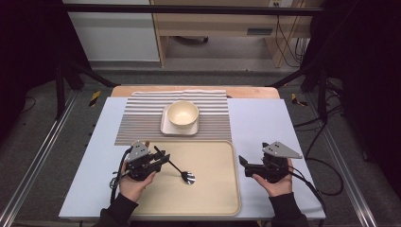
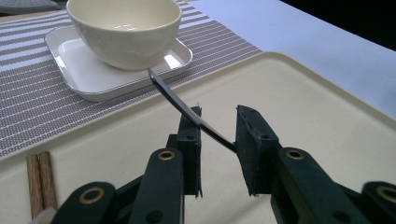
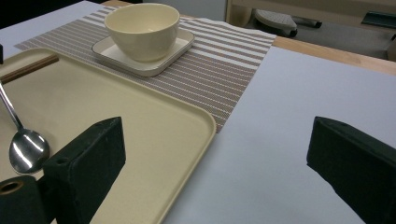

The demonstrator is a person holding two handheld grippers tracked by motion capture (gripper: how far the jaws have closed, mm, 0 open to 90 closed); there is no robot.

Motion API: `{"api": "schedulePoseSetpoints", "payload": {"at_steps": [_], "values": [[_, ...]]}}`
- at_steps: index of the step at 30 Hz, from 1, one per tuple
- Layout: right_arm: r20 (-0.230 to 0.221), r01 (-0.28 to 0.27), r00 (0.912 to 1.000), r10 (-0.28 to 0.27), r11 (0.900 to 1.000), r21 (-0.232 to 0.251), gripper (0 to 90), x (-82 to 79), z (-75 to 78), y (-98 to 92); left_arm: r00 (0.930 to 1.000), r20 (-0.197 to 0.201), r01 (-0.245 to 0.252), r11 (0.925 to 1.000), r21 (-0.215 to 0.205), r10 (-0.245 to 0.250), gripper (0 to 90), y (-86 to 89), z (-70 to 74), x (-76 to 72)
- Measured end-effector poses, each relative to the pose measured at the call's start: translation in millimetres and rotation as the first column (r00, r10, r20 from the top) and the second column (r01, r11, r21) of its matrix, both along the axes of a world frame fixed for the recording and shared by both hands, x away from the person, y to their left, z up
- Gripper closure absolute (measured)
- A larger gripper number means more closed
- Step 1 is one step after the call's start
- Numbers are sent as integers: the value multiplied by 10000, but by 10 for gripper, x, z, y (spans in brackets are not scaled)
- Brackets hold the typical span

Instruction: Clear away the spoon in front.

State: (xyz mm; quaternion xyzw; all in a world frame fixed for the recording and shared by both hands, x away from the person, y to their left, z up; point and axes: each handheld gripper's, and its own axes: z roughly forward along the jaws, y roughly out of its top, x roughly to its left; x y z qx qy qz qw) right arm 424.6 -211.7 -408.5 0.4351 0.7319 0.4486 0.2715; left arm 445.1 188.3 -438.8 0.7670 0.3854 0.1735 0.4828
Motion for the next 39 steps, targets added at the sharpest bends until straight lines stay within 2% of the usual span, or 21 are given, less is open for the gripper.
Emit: {"api": "schedulePoseSetpoints", "payload": {"at_steps": [5, 10, 17, 24, 27, 33, 36, 39], "values": [[-19, 7, 10000, -7, 10000, -48, 48, 3, -9, 9, 9996, -250, -133, 9998, 176, 138, 655, -12, -72, 68], [-32, -29, 10000, 29, 10000, -43, 48, 5, -15, 16, 9975, -622, -337, 9993, 150, 346, 634, -19, -125, 146], [-31, -26, 10000, 26, 10000, -42, 49, 5, -14, 15, 9941, -926, -518, 9971, 558, 569, 583, -72, -199, 199], [-37, -32, 10000, 32, 10000, -70, 48, 7, -17, 16, 9859, -1402, -763, 9913, 1074, 911, 548, -109, -277, 253], [-40, -16, 10000, 15, 10000, -56, 48, 7, -15, 15, 9842, -1439, -799, 9842, 1580, 1030, 549, -127, -303, 261], [-45, -24, 10000, 24, 10000, -77, 48, 8, -16, 14, 9841, -1408, -795, 9778, 1939, 1080, 532, -146, -328, 263], [-51, -24, 10000, 24, 10000, -49, 48, 5, -13, 13, 9846, -1353, -834, 9776, 1933, 1108, 522, -129, -310, 258], [-38, -6, 10000, 6, 10000, -74, 48, 4, -10, 9, 9877, -1126, -902, 9832, 1588, 1088, 518, -97, -256, 228]]}}
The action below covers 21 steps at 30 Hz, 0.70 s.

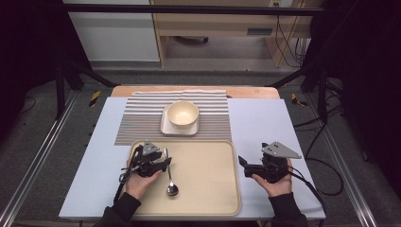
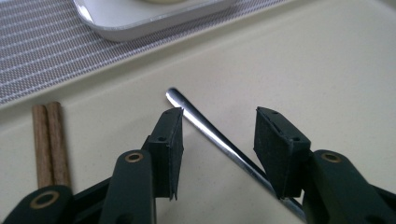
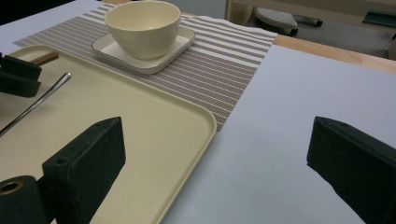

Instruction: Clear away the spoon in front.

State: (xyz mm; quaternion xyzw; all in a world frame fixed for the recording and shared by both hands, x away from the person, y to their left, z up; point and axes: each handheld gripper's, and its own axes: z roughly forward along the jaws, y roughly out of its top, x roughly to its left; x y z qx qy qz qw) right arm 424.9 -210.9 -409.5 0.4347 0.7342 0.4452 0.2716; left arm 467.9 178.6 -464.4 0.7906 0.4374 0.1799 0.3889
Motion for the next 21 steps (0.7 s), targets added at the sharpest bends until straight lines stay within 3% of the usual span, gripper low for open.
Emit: {"api": "schedulePoseSetpoints", "payload": {"at_steps": [5, 9, 16, 21], "values": [[37, 10, 10000, -10, 10000, 19, 48, -2, 7, -6, 9977, 601, 354, 9963, -778, -308, 579, 55, 154, -125], [78, 2, 10000, -2, 10000, 71, 48, -10, 18, -16, 9946, 618, 881, 9926, -835, -830, 694, 24, 199, -210], [83, -27, 10000, 27, 10000, 66, 47, -17, 20, -13, 9844, 183, 1756, 9839, -338, -1751, 881, -97, 133, -289], [34, -30, 10000, 30, 10000, 69, 48, -15, 16, -9, 9747, -131, 2232, 9748, -2, -2231, 896, -161, 73, -310]]}}
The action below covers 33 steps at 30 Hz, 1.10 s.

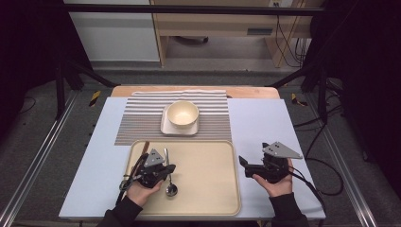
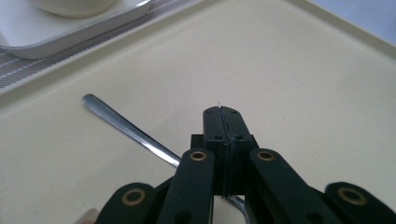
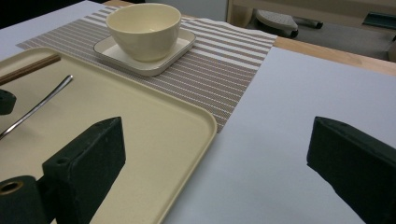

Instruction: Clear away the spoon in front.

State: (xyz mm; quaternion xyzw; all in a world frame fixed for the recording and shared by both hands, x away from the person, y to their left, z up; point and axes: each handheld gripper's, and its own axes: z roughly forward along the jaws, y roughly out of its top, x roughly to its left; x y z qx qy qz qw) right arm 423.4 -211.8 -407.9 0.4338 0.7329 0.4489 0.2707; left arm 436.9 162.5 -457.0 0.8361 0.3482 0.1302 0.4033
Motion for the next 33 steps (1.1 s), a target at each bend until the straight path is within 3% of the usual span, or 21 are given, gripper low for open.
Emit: {"api": "schedulePoseSetpoints", "payload": {"at_steps": [8, 18, 25, 33], "values": [[-51, 6, 10000, -6, 10000, -72, 48, 10, -16, 10, 9972, -500, 596, 9961, 645, -564, 896, -48, -97, 10], [0, 6, 10000, -6, 10000, -15, 48, 5, -1, -7, 9914, -740, 1149, 9892, 915, -1083, 897, -44, -135, -65], [-1, 15, 10000, -15, 10000, -15, 47, -1, 2, -7, 9905, -806, 1191, 9874, 1042, -1110, 896, 40, -124, -112], [30, 18, 10000, -18, 10000, 5, 47, -3, 9, -14, 9949, -837, 652, 9913, 1142, -558, 896, 293, -114, -187]]}}
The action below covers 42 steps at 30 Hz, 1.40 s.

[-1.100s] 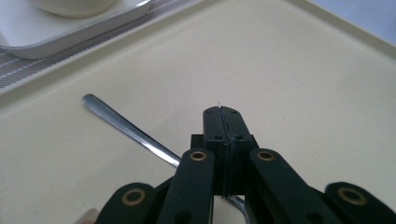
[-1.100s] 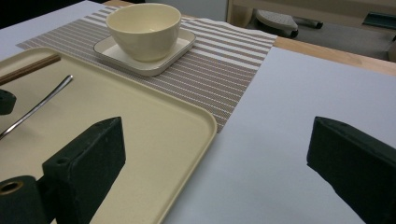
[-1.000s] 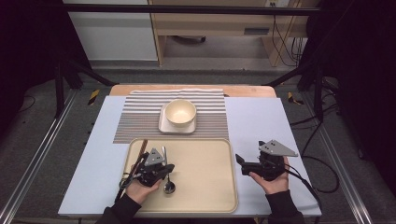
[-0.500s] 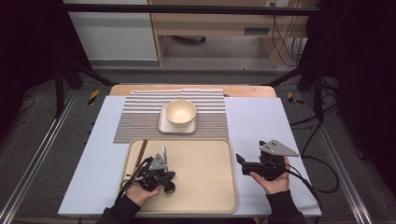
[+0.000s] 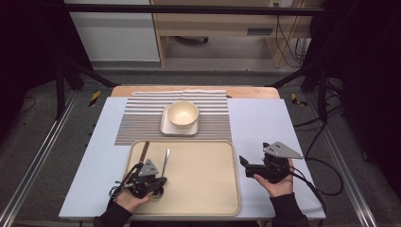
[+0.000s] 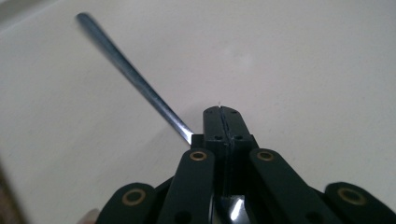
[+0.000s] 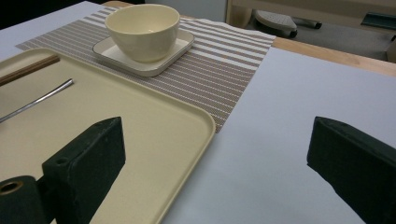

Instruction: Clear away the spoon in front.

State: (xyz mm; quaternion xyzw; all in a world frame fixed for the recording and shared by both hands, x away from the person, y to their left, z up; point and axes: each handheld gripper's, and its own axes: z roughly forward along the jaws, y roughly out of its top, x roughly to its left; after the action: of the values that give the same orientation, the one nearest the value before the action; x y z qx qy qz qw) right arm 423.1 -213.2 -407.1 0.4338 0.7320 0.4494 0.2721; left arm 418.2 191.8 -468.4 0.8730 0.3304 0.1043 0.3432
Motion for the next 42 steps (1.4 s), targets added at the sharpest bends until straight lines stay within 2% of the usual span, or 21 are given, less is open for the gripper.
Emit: {"api": "schedulePoseSetpoints", "payload": {"at_steps": [4, 8, 14, 17, 18, 22, 26, 30, 42], "values": [[-38, 3, 10000, -3, 10000, -15, 47, -1, -3, 6, 9995, -26, -325, 9995, -18, 325, 896, 122, 0, -15], [-25, 10, 10000, -10, 10000, -31, 47, 1, -6, 6, 9988, -75, -487, 9988, -12, 487, 896, 170, 4, -14], [-12, -5, 10000, 5, 10000, 19, 47, -1, 0, 3, 9990, 142, -413, 9991, -47, 414, 896, 87, 42, 69], [-17, -2, 10000, 2, 10000, 38, 48, 0, -1, 4, 9988, 321, -371, 9993, 55, 369, 896, 35, 55, 120], [-7, 2, 10000, -2, 10000, -36, 47, 4, -7, 6, 9980, 441, -465, 9988, 182, 457, 896, -9, 50, 186], [-19, -1, 10000, 1, 10000, -62, 47, 8, -13, 11, 9977, 441, -539, 9980, 336, 524, 896, -27, 25, 249], [-73, -20, 10000, 19, 10000, -35, 47, 8, -17, 20, 9972, 501, -574, 9976, 383, 555, 896, 4, 17, 268], [-60, -9, 10000, 9, 10000, -82, 47, 12, -22, 21, 9945, 653, -850, 9955, 423, 821, 896, 49, 14, 275], [-38, -20, 10000, 20, 10000, -84, 48, 7, -20, 20, 9889, 629, -1363, 9903, 279, 1344, 896, 247, 13, 240]]}}
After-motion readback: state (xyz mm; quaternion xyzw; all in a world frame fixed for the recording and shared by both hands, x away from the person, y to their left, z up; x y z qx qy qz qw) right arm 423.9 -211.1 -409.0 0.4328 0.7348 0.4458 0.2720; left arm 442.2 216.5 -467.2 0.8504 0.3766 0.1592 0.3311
